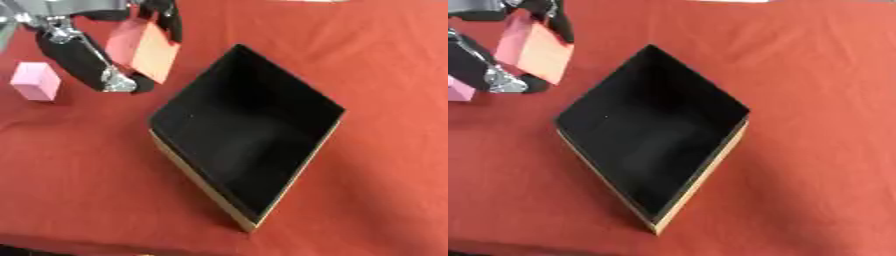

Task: Pick up objects on the table and place them in the box.

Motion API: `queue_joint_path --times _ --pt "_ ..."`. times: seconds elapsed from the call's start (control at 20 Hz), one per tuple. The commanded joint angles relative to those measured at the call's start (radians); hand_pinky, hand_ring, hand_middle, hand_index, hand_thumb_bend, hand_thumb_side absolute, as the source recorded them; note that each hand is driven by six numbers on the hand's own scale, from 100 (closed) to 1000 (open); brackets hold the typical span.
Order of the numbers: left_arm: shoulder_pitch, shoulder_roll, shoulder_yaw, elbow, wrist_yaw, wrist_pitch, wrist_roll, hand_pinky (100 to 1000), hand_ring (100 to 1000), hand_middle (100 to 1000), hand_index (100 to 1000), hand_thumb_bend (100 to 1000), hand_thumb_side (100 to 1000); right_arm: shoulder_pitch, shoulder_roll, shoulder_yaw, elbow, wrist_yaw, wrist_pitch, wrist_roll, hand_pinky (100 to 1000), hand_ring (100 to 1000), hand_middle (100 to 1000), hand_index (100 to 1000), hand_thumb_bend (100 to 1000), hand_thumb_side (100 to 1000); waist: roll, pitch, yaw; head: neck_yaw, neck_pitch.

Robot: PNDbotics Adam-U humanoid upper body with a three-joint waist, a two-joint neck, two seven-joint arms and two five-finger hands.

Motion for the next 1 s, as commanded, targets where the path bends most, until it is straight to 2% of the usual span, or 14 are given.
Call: queue_joint_path --times 0.05,0.3,0.55,1.0 --pt "-0.041 -0.069 -0.021 0.016 -0.011 -0.004 -0.011 233 470 532 712 183 100 -0.009 -0.015 -0.001 -0.017 -0.007 -0.004 0.002 810 654 547 803 100 667 0.003 -0.023 -0.004 -0.003 0.005" --pt "-0.074 -0.192 -0.064 0.071 -0.077 -0.014 -0.021 246 479 540 717 194 100 -0.01 -0.014 0.002 -0.017 -0.01 -0.006 0.004 810 654 547 803 100 668 0.006 -0.022 -0.006 -0.009 0.005" --pt "-0.093 -0.305 -0.104 0.177 -0.15 -0.023 -0.033 272 495 554 722 230 100 -0.007 -0.014 0.004 -0.017 -0.012 -0.008 0.006 810 654 546 803 100 668 0.01 -0.023 0.001 -0.009 0.005" --pt "-0.07 -0.406 -0.154 0.349 -0.28 -0.083 0.008 323 526 581 741 264 100 -0.004 -0.01 0.003 -0.017 -0.018 -0.01 0.003 811 654 545 803 100 669 0.012 -0.017 -0.007 -0.003 0.005"
